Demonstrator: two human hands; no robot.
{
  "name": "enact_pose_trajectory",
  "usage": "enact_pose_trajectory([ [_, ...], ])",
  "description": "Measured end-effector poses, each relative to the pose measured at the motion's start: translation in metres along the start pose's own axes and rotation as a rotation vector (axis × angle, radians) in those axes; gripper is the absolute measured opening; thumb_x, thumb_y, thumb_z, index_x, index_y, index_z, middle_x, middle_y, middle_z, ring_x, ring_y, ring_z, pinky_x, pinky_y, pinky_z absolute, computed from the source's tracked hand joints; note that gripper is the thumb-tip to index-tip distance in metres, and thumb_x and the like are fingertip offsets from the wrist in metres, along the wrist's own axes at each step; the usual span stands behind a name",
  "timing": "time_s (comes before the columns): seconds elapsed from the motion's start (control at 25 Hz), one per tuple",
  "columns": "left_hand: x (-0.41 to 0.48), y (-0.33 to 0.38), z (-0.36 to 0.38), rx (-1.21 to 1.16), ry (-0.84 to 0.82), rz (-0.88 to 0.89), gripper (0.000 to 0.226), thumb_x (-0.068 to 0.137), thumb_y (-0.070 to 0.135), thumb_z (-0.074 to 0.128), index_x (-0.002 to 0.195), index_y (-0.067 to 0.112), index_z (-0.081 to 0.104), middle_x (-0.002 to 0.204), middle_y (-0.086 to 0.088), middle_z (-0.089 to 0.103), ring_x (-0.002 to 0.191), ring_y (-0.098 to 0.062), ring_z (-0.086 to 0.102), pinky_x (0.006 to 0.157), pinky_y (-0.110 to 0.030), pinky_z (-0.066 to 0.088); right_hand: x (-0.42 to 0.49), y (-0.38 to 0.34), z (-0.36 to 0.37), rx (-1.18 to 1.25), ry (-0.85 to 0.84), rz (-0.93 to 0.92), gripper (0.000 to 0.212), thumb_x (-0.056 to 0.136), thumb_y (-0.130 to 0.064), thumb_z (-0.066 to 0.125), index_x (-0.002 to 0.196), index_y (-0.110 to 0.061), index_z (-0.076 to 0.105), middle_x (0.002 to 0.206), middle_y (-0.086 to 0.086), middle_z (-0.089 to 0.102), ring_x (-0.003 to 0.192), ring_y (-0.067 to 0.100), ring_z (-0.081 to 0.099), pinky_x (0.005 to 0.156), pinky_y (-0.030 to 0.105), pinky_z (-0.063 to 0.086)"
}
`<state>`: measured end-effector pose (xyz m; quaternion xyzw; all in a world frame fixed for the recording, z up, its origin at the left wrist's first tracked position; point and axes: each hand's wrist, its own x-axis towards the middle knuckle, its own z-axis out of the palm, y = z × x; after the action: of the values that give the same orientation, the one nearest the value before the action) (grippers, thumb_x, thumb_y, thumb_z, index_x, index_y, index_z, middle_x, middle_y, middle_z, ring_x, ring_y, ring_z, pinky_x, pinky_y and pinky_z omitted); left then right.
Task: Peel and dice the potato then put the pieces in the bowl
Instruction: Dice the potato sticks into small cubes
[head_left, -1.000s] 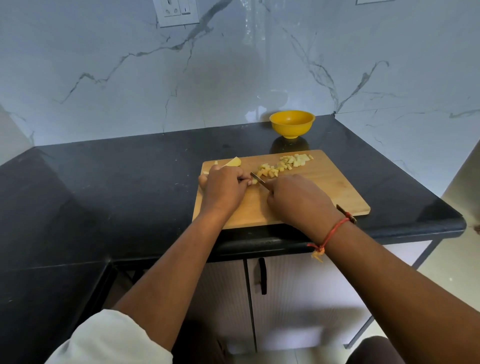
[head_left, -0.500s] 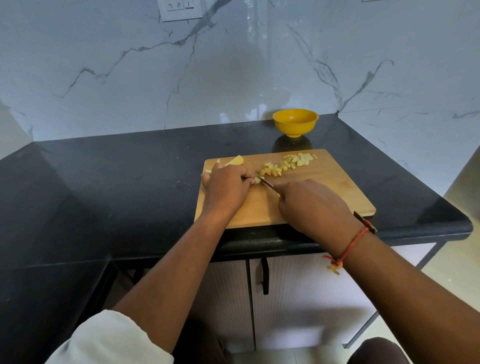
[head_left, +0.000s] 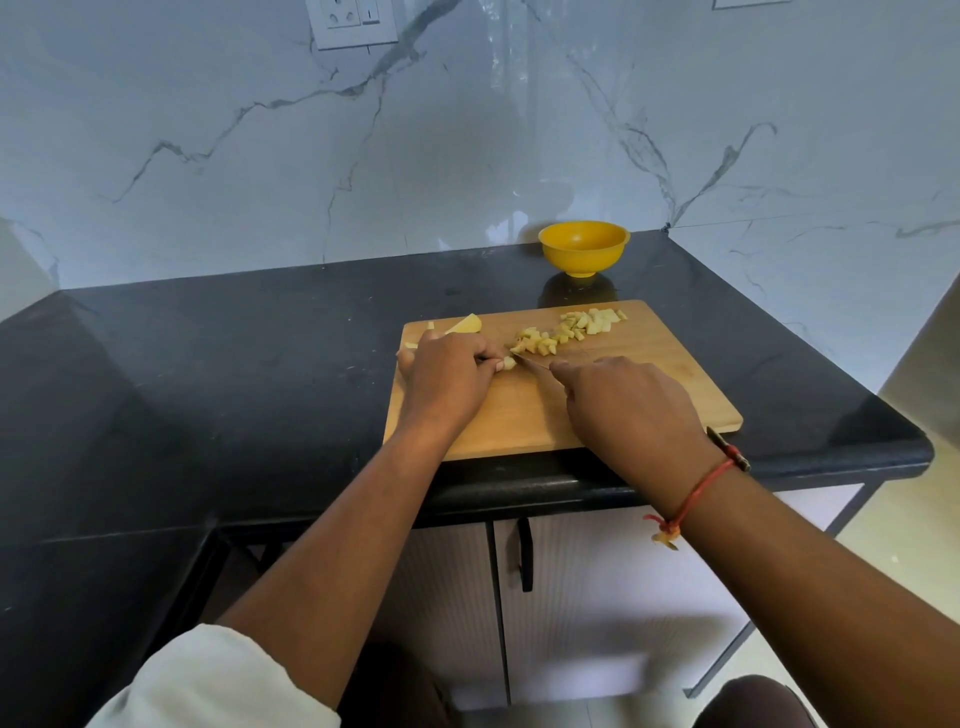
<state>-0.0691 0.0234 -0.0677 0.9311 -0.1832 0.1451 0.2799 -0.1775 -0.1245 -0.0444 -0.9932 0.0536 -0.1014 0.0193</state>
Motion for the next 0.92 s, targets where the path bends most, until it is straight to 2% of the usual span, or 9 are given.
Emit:
enact_pose_trajectory([
  [0.12, -0.001, 0.001, 0.000, -0.001, 0.005, 0.012, 0.012, 0.094, 0.035, 0.065, 0.098, 0.038, 0.076, 0.105, 0.017, 0.070, 0.121, -0.019, 0.046, 0.099, -0.046, 0.028, 0.011, 0.004, 0.003, 0.032, -0.013, 0.059, 0.044, 0.104, -0.023, 0.039, 0.143, -0.042, 0.046, 0.111, 0.005, 0.065, 0.096, 0.025, 0.063, 0.071, 0.035, 0.051],
  [0.2, -0.001, 0.002, -0.001, 0.004, 0.008, 0.020, 0.012, 0.094, 0.034, 0.065, 0.099, 0.037, 0.076, 0.106, 0.016, 0.070, 0.121, -0.019, 0.046, 0.097, -0.044, 0.028, 0.017, 0.005, -0.001, 0.081, -0.029, 0.085, 0.041, 0.105, -0.028, 0.038, 0.141, -0.041, 0.050, 0.111, 0.005, 0.066, 0.096, 0.024, 0.063, 0.075, 0.036, 0.054],
  [0.28, -0.001, 0.003, -0.001, 0.013, 0.015, 0.030, 0.012, 0.094, 0.034, 0.065, 0.099, 0.035, 0.076, 0.105, 0.015, 0.070, 0.119, -0.018, 0.048, 0.094, -0.041, 0.028, 0.022, 0.009, -0.004, 0.174, -0.062, 0.095, 0.037, 0.105, -0.032, 0.040, 0.138, -0.036, 0.057, 0.102, 0.002, 0.066, 0.090, 0.019, 0.062, 0.077, 0.033, 0.054],
  [0.4, -0.001, 0.002, -0.001, 0.013, 0.033, 0.040, 0.010, 0.093, 0.035, 0.066, 0.095, 0.035, 0.076, 0.101, 0.015, 0.070, 0.116, -0.016, 0.050, 0.090, -0.038, 0.027, 0.027, 0.020, -0.008, 0.547, -0.213, 0.175, 0.030, 0.104, -0.030, 0.046, 0.126, -0.026, 0.066, 0.084, -0.002, 0.063, 0.074, 0.012, 0.057, 0.066, 0.027, 0.045],
  [0.44, -0.001, 0.002, -0.001, 0.010, 0.038, 0.037, 0.009, 0.093, 0.036, 0.066, 0.094, 0.035, 0.075, 0.100, 0.015, 0.070, 0.115, -0.016, 0.050, 0.091, -0.039, 0.028, 0.028, 0.023, -0.008, 0.685, -0.241, 0.204, 0.024, 0.102, -0.028, 0.048, 0.116, -0.023, 0.068, 0.079, -0.002, 0.061, 0.067, 0.011, 0.054, 0.061, 0.026, 0.043],
  [0.52, -0.002, 0.003, -0.001, 0.010, 0.043, 0.034, 0.010, 0.093, 0.036, 0.066, 0.095, 0.035, 0.076, 0.101, 0.015, 0.070, 0.115, -0.015, 0.050, 0.094, -0.041, 0.029, 0.028, 0.024, -0.011, 0.827, -0.250, 0.245, 0.027, 0.101, -0.025, 0.049, 0.114, -0.013, 0.069, 0.073, -0.001, 0.058, 0.060, 0.010, 0.050, 0.055, 0.026, 0.041],
  [0.56, -0.002, 0.003, -0.002, 0.018, 0.039, 0.036, 0.011, 0.094, 0.036, 0.065, 0.096, 0.034, 0.076, 0.101, 0.014, 0.070, 0.115, -0.015, 0.050, 0.095, -0.042, 0.030, 0.026, 0.022, -0.013, 0.815, -0.256, 0.260, 0.026, 0.102, -0.026, 0.049, 0.116, -0.017, 0.069, 0.074, -0.001, 0.059, 0.062, 0.010, 0.051, 0.056, 0.025, 0.041],
  [0.76, -0.003, 0.001, -0.002, 0.036, 0.015, 0.043, 0.015, 0.096, 0.031, 0.061, 0.101, 0.035, 0.075, 0.103, 0.015, 0.070, 0.114, -0.016, 0.051, 0.100, -0.048, 0.034, 0.017, -0.002, -0.012, 0.419, -0.142, 0.127, 0.036, 0.103, -0.031, 0.047, 0.134, -0.025, 0.062, 0.090, -0.004, 0.064, 0.080, 0.012, 0.059, 0.074, 0.028, 0.049],
  [0.92, -0.003, 0.003, -0.002, 0.042, 0.022, 0.027, 0.016, 0.097, 0.031, 0.062, 0.104, 0.034, 0.076, 0.105, 0.013, 0.071, 0.114, -0.015, 0.050, 0.100, -0.046, 0.033, 0.013, -0.014, -0.014, 0.321, -0.086, 0.102, 0.040, 0.103, -0.031, 0.045, 0.141, -0.029, 0.056, 0.105, 0.002, 0.067, 0.093, 0.017, 0.062, 0.086, 0.034, 0.056],
])
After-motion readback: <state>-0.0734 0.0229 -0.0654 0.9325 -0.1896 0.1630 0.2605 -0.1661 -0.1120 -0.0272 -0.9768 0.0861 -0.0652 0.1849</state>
